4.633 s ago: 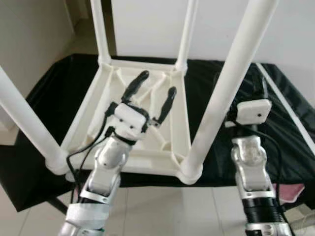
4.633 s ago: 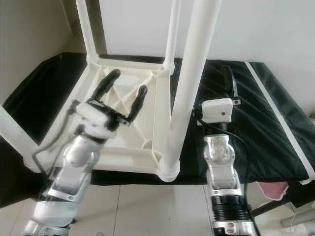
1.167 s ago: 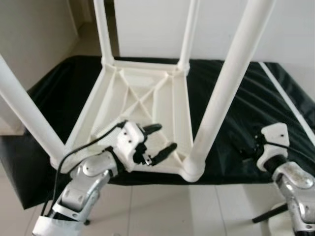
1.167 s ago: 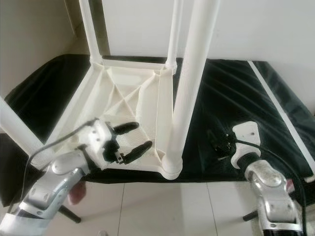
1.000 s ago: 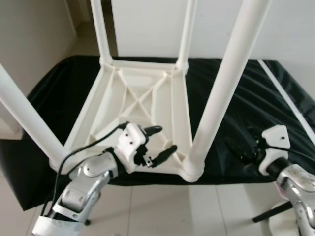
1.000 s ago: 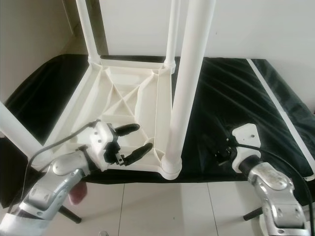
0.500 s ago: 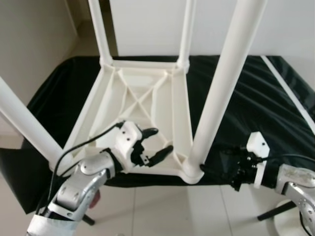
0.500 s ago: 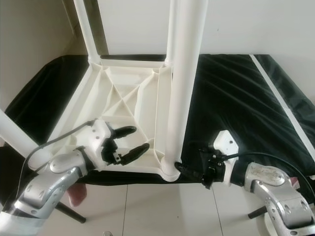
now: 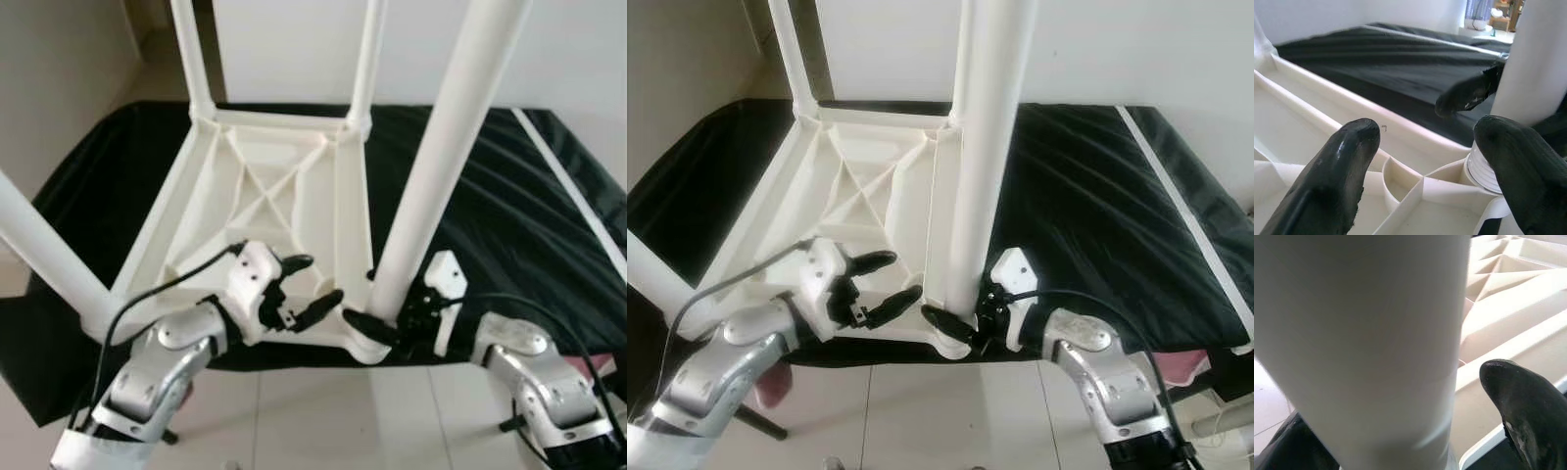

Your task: Building children table

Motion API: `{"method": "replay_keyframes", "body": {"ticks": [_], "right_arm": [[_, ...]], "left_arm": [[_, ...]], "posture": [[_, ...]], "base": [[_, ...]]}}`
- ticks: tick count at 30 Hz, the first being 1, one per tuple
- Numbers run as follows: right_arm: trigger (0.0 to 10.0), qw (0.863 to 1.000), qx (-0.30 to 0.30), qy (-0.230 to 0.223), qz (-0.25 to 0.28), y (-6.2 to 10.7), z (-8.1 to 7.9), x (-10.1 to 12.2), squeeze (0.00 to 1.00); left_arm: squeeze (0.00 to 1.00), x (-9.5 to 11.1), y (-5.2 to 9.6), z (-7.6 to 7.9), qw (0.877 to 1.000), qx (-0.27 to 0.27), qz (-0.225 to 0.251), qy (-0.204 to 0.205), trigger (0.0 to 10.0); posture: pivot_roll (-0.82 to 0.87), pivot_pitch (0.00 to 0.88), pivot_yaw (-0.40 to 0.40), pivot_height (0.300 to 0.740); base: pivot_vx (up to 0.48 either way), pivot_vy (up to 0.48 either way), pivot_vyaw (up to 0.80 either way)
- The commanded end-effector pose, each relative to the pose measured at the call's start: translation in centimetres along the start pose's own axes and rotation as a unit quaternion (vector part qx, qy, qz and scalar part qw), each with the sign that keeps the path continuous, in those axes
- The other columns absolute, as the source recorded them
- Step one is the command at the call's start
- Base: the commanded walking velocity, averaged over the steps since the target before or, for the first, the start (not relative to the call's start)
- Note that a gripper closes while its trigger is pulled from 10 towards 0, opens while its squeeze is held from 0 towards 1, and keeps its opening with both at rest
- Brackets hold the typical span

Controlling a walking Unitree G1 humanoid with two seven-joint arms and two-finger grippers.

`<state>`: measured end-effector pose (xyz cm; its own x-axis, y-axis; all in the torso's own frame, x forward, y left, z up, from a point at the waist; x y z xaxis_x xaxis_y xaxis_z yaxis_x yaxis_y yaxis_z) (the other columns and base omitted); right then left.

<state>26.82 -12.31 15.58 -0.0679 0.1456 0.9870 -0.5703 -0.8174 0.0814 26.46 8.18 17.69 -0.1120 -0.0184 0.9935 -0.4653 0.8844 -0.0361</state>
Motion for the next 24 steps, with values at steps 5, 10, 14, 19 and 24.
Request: {"method": "replay_keyframes", "body": {"ticks": [5,10,14,19,24], "right_arm": [[10.0,0.998,-0.066,0.010,-0.018,1.4,2.4,-0.8,0.00],[10.0,0.991,-0.132,0.008,-0.032,2.3,4.5,-1.7,0.00],[10.0,0.989,-0.147,-0.001,-0.034,3.0,4.8,-2.2,0.00],[10.0,0.988,-0.151,-0.006,-0.043,3.8,4.9,-2.8,0.00],[10.0,0.985,-0.166,-0.005,-0.050,4.5,5.4,-3.2,0.00]], "left_arm": [[0.00,1.1,-0.4,-0.7,0.999,0.034,0.036,-0.022,10.0],[0.00,3.3,-0.8,-1.5,0.976,0.166,0.139,0.010,10.0],[0.00,4.1,-1.6,-0.6,0.970,0.150,0.178,0.070,10.0],[0.00,4.8,-2.4,0.4,0.956,0.084,0.225,0.167,10.0],[0.00,5.1,-3.2,1.5,0.950,0.019,0.235,0.204,10.0]], "posture": [[0.01,0.075,0.003,0.740],[0.02,0.061,0.026,0.740],[0.03,0.051,0.014,0.740],[0.02,0.037,0.007,0.740],[0.00,0.024,0.003,0.740]], "base": [[0.000,0.000,0.00],[0.000,0.000,0.00],[0.000,0.000,0.00],[0.000,0.000,0.00],[0.000,0.000,0.00]]}}
Point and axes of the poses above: a point about 5 cm out from each wrist's last joint towards the gripper, its own y axis pointing back from the gripper into the wrist, its own x axis along the axis of the wrist's last joint, z = x × y, the point moved 2 cm from there along -y, pointing out of the wrist towards the gripper, and after that the axes turned 3 degrees about y, right-handed, at the moved point
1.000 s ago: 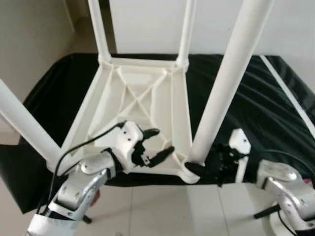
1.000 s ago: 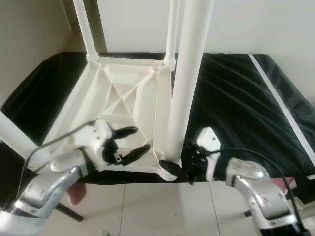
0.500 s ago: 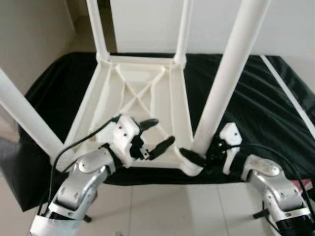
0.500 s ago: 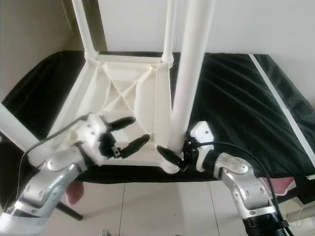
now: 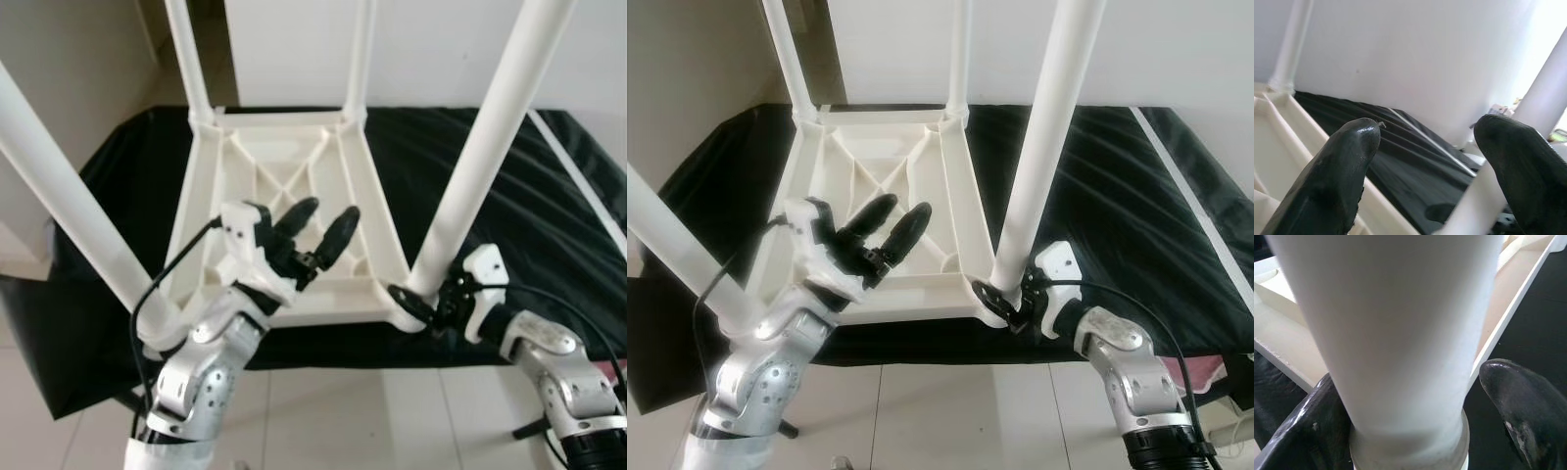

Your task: Building children table

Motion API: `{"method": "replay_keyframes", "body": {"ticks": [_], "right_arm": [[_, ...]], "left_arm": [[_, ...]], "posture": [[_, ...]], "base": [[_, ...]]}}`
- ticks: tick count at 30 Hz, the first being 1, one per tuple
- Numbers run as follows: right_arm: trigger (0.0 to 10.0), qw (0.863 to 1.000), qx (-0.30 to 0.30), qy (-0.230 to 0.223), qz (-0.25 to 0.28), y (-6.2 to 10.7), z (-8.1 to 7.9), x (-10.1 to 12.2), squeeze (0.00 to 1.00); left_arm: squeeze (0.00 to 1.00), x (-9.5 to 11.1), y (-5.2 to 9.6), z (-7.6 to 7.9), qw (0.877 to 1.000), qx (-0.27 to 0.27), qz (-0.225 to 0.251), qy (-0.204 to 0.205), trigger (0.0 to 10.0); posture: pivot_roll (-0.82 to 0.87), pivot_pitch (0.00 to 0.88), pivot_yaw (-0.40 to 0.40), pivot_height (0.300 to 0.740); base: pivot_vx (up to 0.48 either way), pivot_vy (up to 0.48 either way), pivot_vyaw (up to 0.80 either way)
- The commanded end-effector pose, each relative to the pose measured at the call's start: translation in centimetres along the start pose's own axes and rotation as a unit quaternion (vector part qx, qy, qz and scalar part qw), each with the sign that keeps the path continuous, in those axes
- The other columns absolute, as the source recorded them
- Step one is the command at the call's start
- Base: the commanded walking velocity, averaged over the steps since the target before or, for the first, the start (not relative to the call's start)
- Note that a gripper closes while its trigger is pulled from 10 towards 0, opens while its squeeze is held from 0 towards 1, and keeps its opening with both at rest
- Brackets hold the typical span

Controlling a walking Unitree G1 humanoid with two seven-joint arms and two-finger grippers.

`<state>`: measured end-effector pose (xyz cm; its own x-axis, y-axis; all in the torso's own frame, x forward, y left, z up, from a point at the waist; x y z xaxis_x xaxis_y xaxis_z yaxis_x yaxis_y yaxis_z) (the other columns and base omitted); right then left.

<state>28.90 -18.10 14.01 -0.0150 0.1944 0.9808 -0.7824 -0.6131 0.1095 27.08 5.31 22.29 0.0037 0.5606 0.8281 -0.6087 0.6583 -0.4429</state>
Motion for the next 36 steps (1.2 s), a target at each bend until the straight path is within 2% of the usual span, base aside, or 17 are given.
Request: {"method": "replay_keyframes", "body": {"ticks": [1,2,5,6,7,10,22,23,24,26,27,29,36], "right_arm": [[10.0,1.000,-0.025,-0.002,-0.015,0.8,1.0,-0.7,0.00],[10.0,1.000,-0.025,-0.002,-0.015,0.8,1.0,-0.7,0.00],[10.0,0.999,-0.016,0.006,-0.030,1.0,0.6,-1.3,0.00],[10.0,0.999,-0.016,0.006,-0.030,1.0,0.6,-1.3,0.00],[10.0,0.999,-0.015,0.006,-0.031,1.1,0.5,-1.4,0.00],[10.0,0.999,-0.017,0.003,-0.030,1.3,0.5,-1.3,0.00],[10.0,0.999,-0.016,0.001,-0.029,1.6,0.4,-1.3,0.00],[10.0,0.999,-0.020,0.004,-0.034,1.9,0.7,-1.3,0.00],[10.0,0.999,-0.020,0.004,-0.034,1.9,0.7,-1.3,0.00],[10.0,0.999,-0.020,0.009,-0.040,2.1,0.9,-1.3,0.00],[10.0,0.999,-0.021,0.012,-0.044,2.1,1.0,-1.4,0.00],[10.0,0.999,-0.022,0.014,-0.048,2.2,1.1,-1.5,0.00],[10.0,0.998,-0.019,0.016,-0.055,2.3,1.4,-1.7,0.00]], "left_arm": [[0.00,-0.2,-0.2,1.6,0.997,-0.079,-0.007,0.021,10.0],[0.00,-0.2,-0.2,1.6,0.997,-0.079,-0.007,0.021,10.0],[0.00,-0.2,-0.2,2.7,0.987,-0.115,-0.005,0.116,10.0],[0.00,-0.2,-0.2,2.7,0.987,-0.115,-0.005,0.116,10.0],[0.00,0.0,-0.2,2.9,0.983,-0.122,0.002,0.137,10.0],[0.00,0.2,-0.3,3.1,0.978,-0.132,0.010,0.162,10.0],[0.00,0.9,-0.6,3.9,0.967,-0.171,0.022,0.187,10.0],[0.00,1.1,-0.3,4.4,0.957,-0.194,0.038,0.213,10.0],[0.00,1.1,-0.3,4.4,0.957,-0.194,0.038,0.213,10.0],[0.00,1.2,0.2,4.3,0.948,-0.201,0.052,0.240,10.0],[0.00,1.3,0.7,3.6,0.942,-0.200,0.063,0.263,10.0],[0.00,1.4,0.9,3.0,0.939,-0.192,0.070,0.275,10.0],[0.00,2.0,1.5,3.2,0.934,-0.205,0.075,0.282,10.0]], "posture": [[0.00,0.024,0.003,0.740],[0.00,0.024,0.003,0.740],[-0.01,0.027,0.007,0.740],[-0.01,0.027,0.007,0.740],[-0.01,0.031,0.008,0.740],[-0.02,0.035,0.006,0.740],[-0.04,0.032,-0.010,0.740],[-0.05,0.030,-0.015,0.740],[-0.05,0.030,-0.015,0.740],[-0.05,0.028,-0.023,0.740],[-0.05,0.028,-0.027,0.740],[-0.05,0.028,-0.029,0.740],[-0.04,0.027,-0.037,0.740]], "base": [[0.000,0.000,0.00],[0.000,0.000,0.00],[0.000,0.000,0.00],[0.000,0.000,0.00],[0.000,0.000,0.00],[0.000,0.000,0.00],[0.000,0.000,0.00],[0.000,0.000,0.00],[0.000,0.000,0.00],[0.000,0.000,0.00],[0.000,0.000,0.00],[0.000,0.000,0.00],[0.000,0.000,0.00]]}}
Point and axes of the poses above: a point about 5 cm out from each wrist's last joint towards the gripper, its own y axis pointing back from the gripper into the wrist, its own x axis along the axis of the wrist's last joint, z = x × y, the point moved 2 cm from there along -y, pointing out of the wrist towards the gripper, and after that the axes turned 3 degrees about y, right-handed, at the moved point
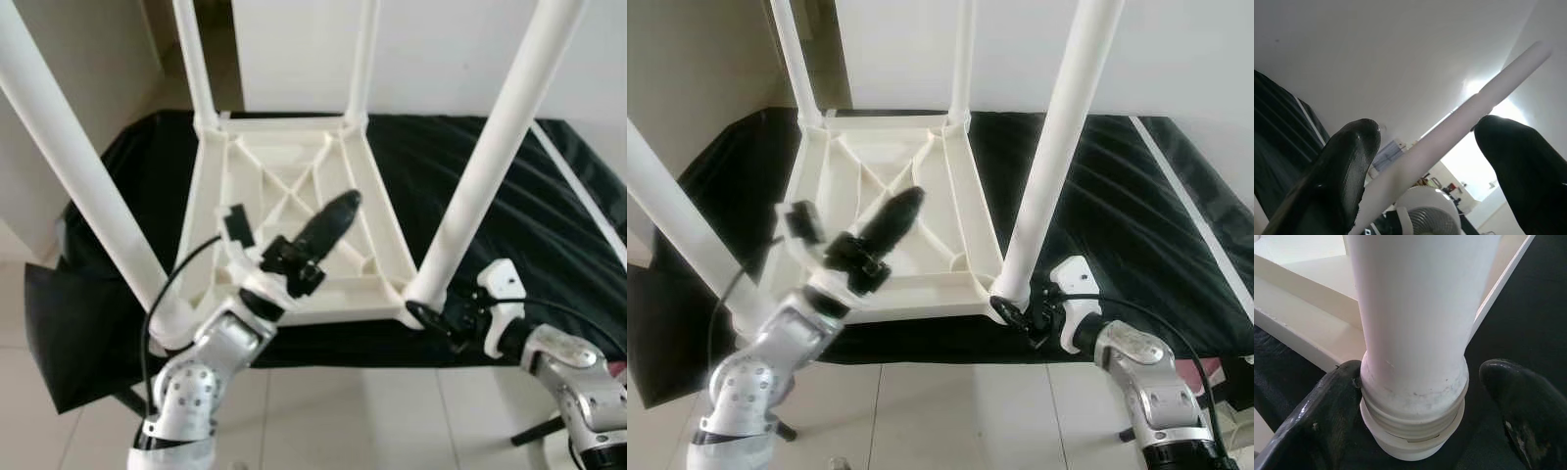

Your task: Building children table

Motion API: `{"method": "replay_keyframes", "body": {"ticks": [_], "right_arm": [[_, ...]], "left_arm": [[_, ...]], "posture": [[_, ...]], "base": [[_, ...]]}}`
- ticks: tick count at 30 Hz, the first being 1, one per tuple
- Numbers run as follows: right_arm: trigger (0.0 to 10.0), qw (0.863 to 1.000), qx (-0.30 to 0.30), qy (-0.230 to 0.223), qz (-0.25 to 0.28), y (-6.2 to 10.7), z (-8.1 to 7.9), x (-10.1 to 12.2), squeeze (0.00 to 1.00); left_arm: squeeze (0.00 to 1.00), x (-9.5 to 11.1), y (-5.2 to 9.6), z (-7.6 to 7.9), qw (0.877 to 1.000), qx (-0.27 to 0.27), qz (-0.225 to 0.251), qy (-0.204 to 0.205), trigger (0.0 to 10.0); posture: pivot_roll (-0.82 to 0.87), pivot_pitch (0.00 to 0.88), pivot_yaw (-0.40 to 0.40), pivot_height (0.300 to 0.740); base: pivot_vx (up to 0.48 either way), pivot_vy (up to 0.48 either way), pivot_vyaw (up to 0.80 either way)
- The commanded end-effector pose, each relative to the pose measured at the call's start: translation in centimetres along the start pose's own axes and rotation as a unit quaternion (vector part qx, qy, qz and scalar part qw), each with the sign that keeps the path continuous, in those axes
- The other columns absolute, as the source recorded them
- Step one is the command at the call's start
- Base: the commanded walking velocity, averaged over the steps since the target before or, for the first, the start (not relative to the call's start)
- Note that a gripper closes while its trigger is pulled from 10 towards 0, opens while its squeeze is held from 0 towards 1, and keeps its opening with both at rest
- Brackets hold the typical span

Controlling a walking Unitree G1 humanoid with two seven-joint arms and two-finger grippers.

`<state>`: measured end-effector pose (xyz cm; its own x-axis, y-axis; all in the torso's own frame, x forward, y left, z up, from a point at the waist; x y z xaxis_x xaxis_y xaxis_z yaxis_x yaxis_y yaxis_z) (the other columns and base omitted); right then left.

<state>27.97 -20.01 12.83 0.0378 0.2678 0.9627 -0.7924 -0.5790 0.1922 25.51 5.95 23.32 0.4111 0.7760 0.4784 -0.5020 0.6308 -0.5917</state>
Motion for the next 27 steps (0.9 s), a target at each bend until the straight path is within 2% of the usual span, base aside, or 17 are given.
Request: {"method": "replay_keyframes", "body": {"ticks": [1,10,14,17,27], "right_arm": [[10.0,1.000,-0.009,0.002,-0.011,0.5,0.7,-0.2,0.00],[10.0,1.000,-0.008,-0.001,-0.012,0.6,0.7,-0.2,0.00],[10.0,1.000,-0.003,-0.003,-0.018,0.9,0.6,-0.4,0.00],[10.0,1.000,-0.003,-0.004,-0.018,1.0,0.8,-0.3,0.00],[10.0,1.000,0.006,-0.012,-0.012,0.8,0.4,-0.2,0.00]], "left_arm": [[0.00,-0.4,0.3,2.1,0.992,-0.129,-0.013,0.009,10.0],[0.00,-1.0,0.5,2.5,0.990,-0.134,-0.030,0.023,10.0],[0.00,-1.1,0.7,2.7,0.989,-0.137,-0.051,0.016,10.0],[0.00,-1.4,0.7,2.3,0.990,-0.125,-0.064,0.015,10.0],[0.00,-1.5,0.6,2.6,0.989,-0.130,-0.071,0.013,10.0]], "posture": [[-0.04,0.027,-0.036,0.740],[-0.05,0.031,-0.032,0.740],[-0.05,0.033,-0.033,0.740],[-0.05,0.023,-0.035,0.740],[-0.04,0.006,-0.032,0.740]], "base": [[0.000,0.000,0.00],[0.000,0.000,0.00],[0.000,0.000,0.00],[0.000,0.000,0.00],[0.000,0.000,0.00]]}}
Point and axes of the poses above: a point about 5 cm out from each wrist's last joint towards the gripper, its own y axis pointing back from the gripper into the wrist, its own x axis along the axis of the wrist's last joint, z = x × y, the point moved 2 cm from there along -y, pointing out of the wrist towards the gripper, and after that the axes turned 3 degrees about y, right-handed, at the moved point
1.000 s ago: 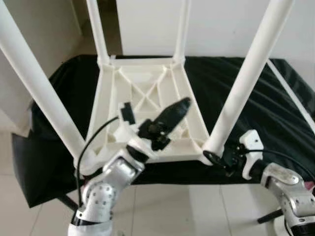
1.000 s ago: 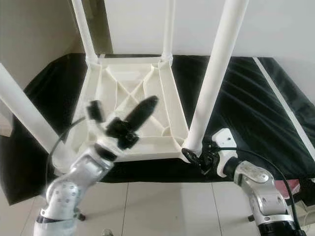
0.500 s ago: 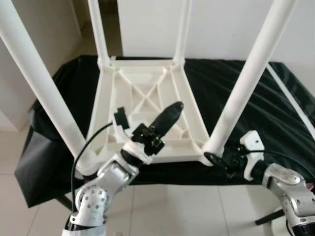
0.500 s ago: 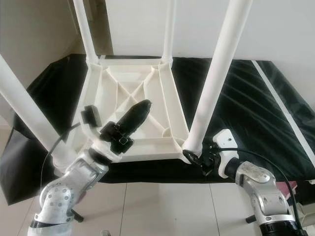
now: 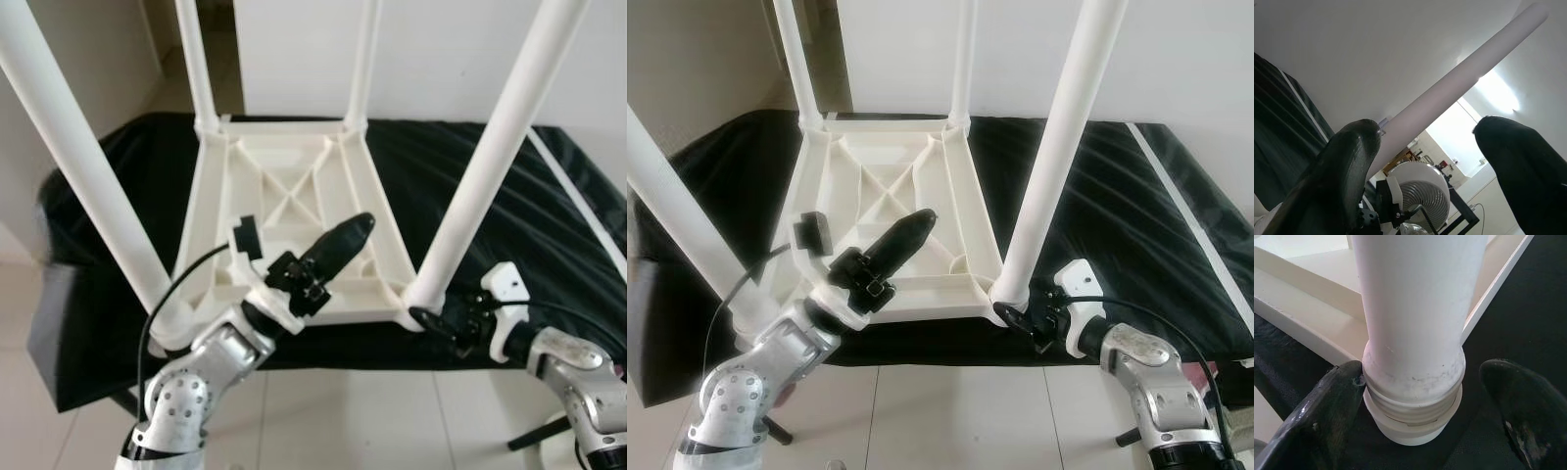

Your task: Building children table

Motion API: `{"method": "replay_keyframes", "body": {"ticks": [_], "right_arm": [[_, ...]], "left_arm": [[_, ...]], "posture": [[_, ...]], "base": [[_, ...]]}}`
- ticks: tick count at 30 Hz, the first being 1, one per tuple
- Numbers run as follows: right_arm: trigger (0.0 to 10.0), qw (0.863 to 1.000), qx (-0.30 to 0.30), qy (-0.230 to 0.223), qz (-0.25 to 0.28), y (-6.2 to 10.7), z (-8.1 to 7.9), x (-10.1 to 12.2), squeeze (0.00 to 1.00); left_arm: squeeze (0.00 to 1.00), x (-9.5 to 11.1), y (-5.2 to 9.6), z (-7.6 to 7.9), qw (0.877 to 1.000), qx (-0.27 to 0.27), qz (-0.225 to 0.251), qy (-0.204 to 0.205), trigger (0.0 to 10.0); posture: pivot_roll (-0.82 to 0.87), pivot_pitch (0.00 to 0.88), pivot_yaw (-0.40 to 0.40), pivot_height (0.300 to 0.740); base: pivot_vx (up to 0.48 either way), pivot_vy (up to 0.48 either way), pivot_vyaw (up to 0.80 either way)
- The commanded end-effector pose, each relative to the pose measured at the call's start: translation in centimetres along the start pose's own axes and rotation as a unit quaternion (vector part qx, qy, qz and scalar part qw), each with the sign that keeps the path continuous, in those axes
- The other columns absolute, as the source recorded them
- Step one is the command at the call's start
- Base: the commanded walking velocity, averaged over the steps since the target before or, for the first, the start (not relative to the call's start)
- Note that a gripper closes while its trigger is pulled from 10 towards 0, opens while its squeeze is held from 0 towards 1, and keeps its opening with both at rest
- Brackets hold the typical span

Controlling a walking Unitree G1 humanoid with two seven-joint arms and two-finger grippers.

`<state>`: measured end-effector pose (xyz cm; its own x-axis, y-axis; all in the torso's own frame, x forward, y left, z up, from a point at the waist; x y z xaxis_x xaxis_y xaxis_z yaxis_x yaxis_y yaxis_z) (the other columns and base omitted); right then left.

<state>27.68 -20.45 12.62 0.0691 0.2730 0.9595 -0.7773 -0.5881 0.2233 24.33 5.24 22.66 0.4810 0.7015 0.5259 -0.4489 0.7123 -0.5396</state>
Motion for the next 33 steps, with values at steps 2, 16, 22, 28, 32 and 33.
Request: {"method": "replay_keyframes", "body": {"ticks": [2,16,22,28,32,33], "right_arm": [[10.0,1.000,-0.001,-0.007,0.004,0.23,0.23,0.17,0.00],[10.0,1.000,-0.002,-0.005,0.014,-0.13,0.34,0.48,0.00],[10.0,1.000,-0.001,-0.006,0.016,-0.21,0.30,0.53,0.00],[10.0,1.000,0.000,-0.009,0.018,-0.20,0.31,0.48,0.00],[10.0,1.000,0.000,-0.010,0.019,-0.20,0.30,0.47,0.00],[10.0,1.000,0.000,-0.011,0.019,-0.19,0.27,0.47,0.00]], "left_arm": [[0.00,-0.21,-0.02,2.11,0.992,-0.127,-0.022,-0.007,10.0],[0.00,-0.20,-0.11,2.12,0.991,-0.131,-0.031,-0.013,10.0],[0.00,-0.18,-0.12,2.15,0.991,-0.131,-0.031,-0.013,10.0],[0.00,-0.16,-0.07,2.22,0.991,-0.132,-0.031,-0.013,10.0],[0.00,-0.17,-0.07,2.23,0.991,-0.133,-0.032,-0.013,10.0],[0.00,-0.20,-0.06,2.15,0.991,-0.129,-0.034,-0.014,10.0]], "posture": [[-0.04,0.003,-0.031,0.740],[-0.03,0.000,-0.027,0.740],[-0.03,0.000,-0.027,0.740],[-0.03,0.000,-0.026,0.740],[-0.03,0.000,-0.026,0.740],[-0.03,0.000,-0.024,0.740]], "base": [[0.000,0.000,0.00],[0.000,0.000,0.00],[0.000,0.000,0.00],[0.000,0.000,0.00],[0.000,0.000,0.00],[0.000,0.000,0.00]]}}
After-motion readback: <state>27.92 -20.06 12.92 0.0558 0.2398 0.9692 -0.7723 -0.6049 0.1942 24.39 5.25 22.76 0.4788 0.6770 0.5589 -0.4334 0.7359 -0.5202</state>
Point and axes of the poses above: a point about 5 cm out from each wrist's last joint towards the gripper, its own y axis pointing back from the gripper into the wrist, its own x axis along the axis of the wrist's last joint, z = x × y, the point moved 2 cm from there along -y, pointing out of the wrist towards the gripper, and after that the axes turned 3 degrees about y, right-handed, at the moved point
